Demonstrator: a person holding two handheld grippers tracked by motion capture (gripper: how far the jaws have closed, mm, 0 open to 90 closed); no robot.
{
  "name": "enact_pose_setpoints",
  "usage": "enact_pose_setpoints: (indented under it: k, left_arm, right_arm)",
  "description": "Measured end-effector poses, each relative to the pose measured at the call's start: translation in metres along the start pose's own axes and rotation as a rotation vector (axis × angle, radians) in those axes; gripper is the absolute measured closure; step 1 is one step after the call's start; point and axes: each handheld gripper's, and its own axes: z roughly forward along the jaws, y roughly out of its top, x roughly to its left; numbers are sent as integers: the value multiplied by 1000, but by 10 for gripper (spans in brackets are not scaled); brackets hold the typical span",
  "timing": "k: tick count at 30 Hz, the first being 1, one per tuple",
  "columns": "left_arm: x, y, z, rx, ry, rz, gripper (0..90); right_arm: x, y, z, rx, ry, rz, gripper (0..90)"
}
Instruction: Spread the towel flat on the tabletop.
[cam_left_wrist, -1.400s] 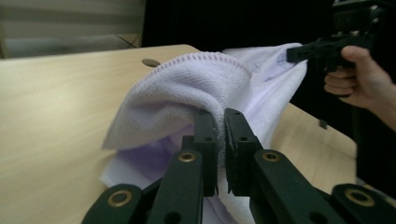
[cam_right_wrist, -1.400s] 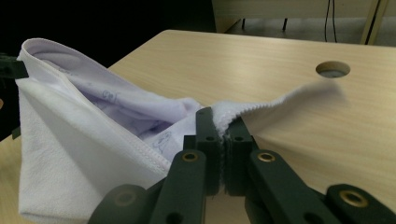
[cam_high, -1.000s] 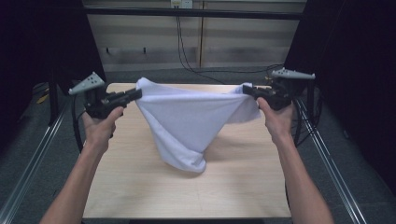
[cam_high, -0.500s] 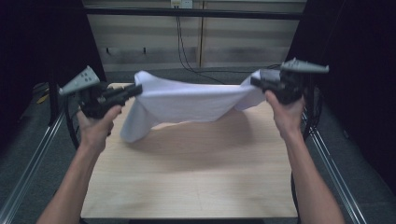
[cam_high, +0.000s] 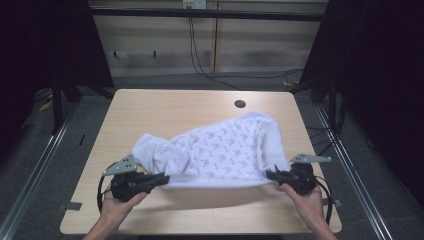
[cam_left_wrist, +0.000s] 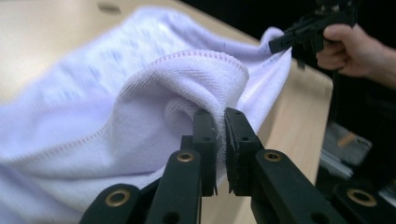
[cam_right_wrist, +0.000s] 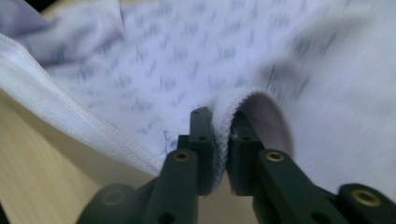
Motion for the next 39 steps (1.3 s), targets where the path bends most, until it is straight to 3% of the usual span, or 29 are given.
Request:
enact_pose_setpoints:
  k: [1, 4, 6, 7, 10, 11, 14, 15, 16, 17, 18, 19, 20, 21, 24, 25, 27, 28, 29, 30, 35, 36, 39]
  left_arm:
    - [-2, -12, 3, 37, -14, -7, 814]
    - [-2, -19, 1, 47, -28, -11, 793]
    - [1, -17, -7, 31, -34, 2, 781]
    - [6, -16, -16, -12, -31, -19, 779]
    - [13, -15, -24, -58, -34, -41, 742]
    - [19, -12, -27, -73, -6, -54, 741]
    - [34, -6, -17, -35, 42, -31, 751]
    - [42, -5, -10, -21, 30, -47, 758]
    - [42, -5, -10, -21, 30, -47, 763]
    - [58, -5, 4, 13, 55, -45, 770]
    - [66, -4, 11, 25, 55, -60, 769]
    - [66, -4, 11, 25, 55, -60, 754]
    - [78, -4, 22, 58, 92, -58, 730]
    - [83, -4, 26, 69, 108, -66, 709]
    - [90, -7, 33, 86, 107, -100, 674]
    - [90, -10, 37, 119, 106, -86, 694]
    - [89, -16, 42, 167, 120, -65, 727]
    - [88, -19, 44, 181, 105, -73, 815]
    - [87, -20, 45, 177, 107, -70, 815]
    - [85, -19, 45, 189, 113, -65, 881]
    - [73, -24, 42, 208, 94, -66, 900]
    - [69, -26, 40, 209, 90, -72, 899]
    - [61, -31, 36, 217, 36, -89, 864]
  right_arm:
    - [2, -13, 0, 42, 9, 9, 690]
    - [3, -19, -5, 45, 0, 15, 645]
    - [3, -26, -19, 20, -3, 38, 589]
    - [3, -30, -23, 18, -10, 45, 573]
    - [2, -36, -31, -1, -10, 52, 573]
    - [2, -37, -35, -31, -10, 48, 582]
    - [11, -32, -33, -65, 16, 10, 586]
    - [15, -29, -30, -67, 39, -7, 586]
    - [15, -29, -30, -67, 39, -7, 586]
    - [27, -23, -20, -62, 97, -55, 590]
    - [31, -21, -16, -61, 120, -65, 591]
    - [31, -21, -16, -61, 120, -65, 591]
    - [41, -14, 0, -42, 162, -109, 583]
    - [44, -12, 6, -29, 171, -108, 575]
    - [52, -6, 24, 6, 198, -129, 538]
    - [61, -2, 46, 57, 216, -165, 502]
    - [64, -1, 53, 69, 220, -182, 492]
    - [73, 3, 71, 101, 258, -211, 472]
    - [73, 3, 71, 101, 258, -211, 472]
    - [82, 7, 83, 114, 287, -227, 457]
    - [98, 6, 101, 150, 253, -282, 439]
    - [100, 2, 108, 163, 225, -323, 425]
    - [100, -4, 107, 118, 203, -353, 464]
